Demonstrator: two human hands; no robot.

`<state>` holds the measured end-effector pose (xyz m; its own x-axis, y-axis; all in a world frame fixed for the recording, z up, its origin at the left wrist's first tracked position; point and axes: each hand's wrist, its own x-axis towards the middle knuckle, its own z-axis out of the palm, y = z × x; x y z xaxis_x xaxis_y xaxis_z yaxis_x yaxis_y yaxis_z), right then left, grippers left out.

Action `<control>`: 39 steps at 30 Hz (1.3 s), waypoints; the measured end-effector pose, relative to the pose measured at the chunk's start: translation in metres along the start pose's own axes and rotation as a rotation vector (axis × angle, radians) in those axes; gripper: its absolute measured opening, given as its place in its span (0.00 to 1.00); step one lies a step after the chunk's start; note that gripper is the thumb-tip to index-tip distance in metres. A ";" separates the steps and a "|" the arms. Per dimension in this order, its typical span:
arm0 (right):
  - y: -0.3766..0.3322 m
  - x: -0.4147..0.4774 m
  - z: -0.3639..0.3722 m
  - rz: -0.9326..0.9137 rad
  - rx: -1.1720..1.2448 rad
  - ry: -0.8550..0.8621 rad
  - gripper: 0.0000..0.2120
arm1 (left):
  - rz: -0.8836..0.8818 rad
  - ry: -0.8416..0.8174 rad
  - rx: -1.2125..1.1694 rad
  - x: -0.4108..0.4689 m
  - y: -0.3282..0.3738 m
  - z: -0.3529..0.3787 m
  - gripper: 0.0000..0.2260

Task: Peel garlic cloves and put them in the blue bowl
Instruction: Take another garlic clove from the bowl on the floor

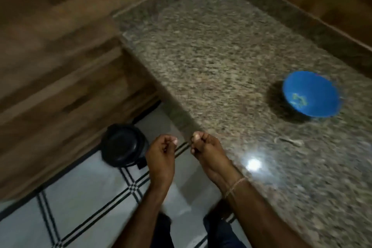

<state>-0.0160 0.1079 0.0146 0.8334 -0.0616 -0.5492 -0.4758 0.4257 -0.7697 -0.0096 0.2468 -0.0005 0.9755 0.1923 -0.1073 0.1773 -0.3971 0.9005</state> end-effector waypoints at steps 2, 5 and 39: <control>0.021 0.012 0.055 0.038 -0.037 -0.022 0.12 | -0.042 0.058 -0.031 0.014 -0.026 -0.056 0.16; 0.055 0.022 0.123 0.103 -0.048 -0.027 0.12 | -0.044 0.149 -0.021 0.031 -0.067 -0.133 0.15; 0.432 0.412 0.269 0.757 -0.311 0.217 0.17 | -1.258 0.353 -0.701 0.280 -0.513 -0.125 0.17</control>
<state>0.1975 0.5094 -0.4569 0.2016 -0.0453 -0.9784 -0.9660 0.1560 -0.2062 0.1566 0.6167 -0.4401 0.1333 0.3168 -0.9391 0.6633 0.6755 0.3220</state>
